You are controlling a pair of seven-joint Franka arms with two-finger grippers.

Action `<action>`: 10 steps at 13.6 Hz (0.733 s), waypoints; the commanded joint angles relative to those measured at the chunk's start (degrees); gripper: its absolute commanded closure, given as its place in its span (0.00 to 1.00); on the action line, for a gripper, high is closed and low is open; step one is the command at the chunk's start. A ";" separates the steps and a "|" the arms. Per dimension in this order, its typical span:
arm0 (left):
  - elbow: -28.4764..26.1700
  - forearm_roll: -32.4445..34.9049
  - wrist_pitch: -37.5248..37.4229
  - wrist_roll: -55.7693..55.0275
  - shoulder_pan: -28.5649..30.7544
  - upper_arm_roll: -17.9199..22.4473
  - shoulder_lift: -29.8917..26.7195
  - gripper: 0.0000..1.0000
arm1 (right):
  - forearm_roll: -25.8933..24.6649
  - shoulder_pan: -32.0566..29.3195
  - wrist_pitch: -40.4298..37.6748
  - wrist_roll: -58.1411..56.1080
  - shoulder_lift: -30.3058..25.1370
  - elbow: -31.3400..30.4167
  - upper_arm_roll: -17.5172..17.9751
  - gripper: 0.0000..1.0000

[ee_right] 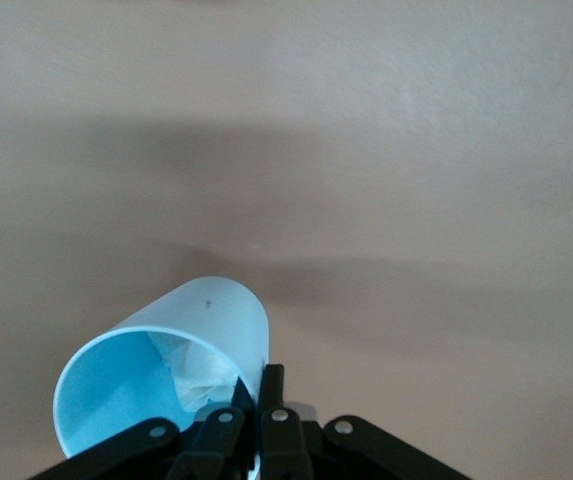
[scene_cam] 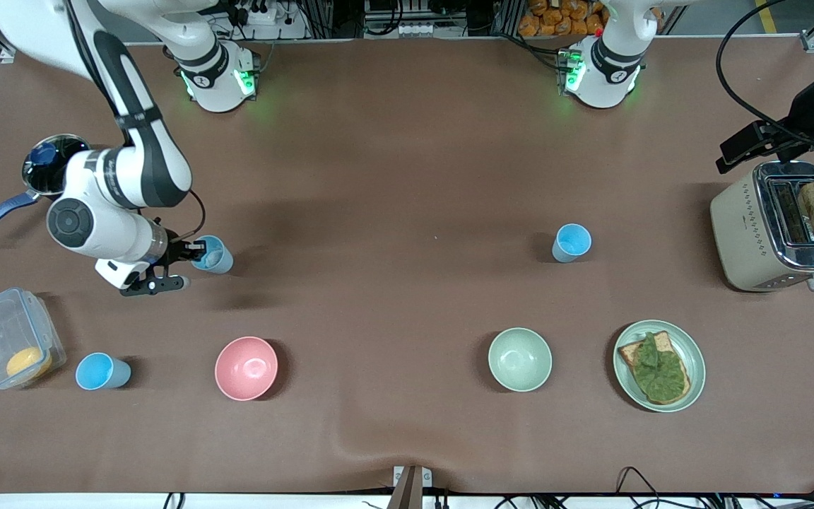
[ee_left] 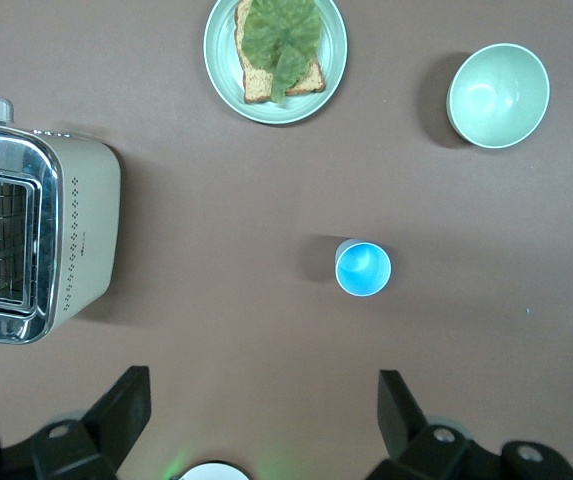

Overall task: Stack blue cups with both arms
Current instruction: 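Carry the blue cup with the right gripper toward the table middle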

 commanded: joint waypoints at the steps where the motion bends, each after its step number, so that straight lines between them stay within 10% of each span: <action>1: 0.12 -1.18 -0.90 -0.62 0.40 -0.18 -0.62 0.00 | 7.10 4.30 -3.62 5.45 -0.44 5.22 0.07 1.00; 3: 0.20 -1.18 -0.81 -0.45 0.49 -0.18 -0.62 0.00 | 13.63 7.89 -3.54 6.24 -0.09 8.29 -0.01 1.00; 10: 0.73 -0.92 -0.81 -0.45 0.49 -0.18 -0.53 0.00 | 12.77 27.23 3.49 34.06 11.23 19.88 -0.19 1.00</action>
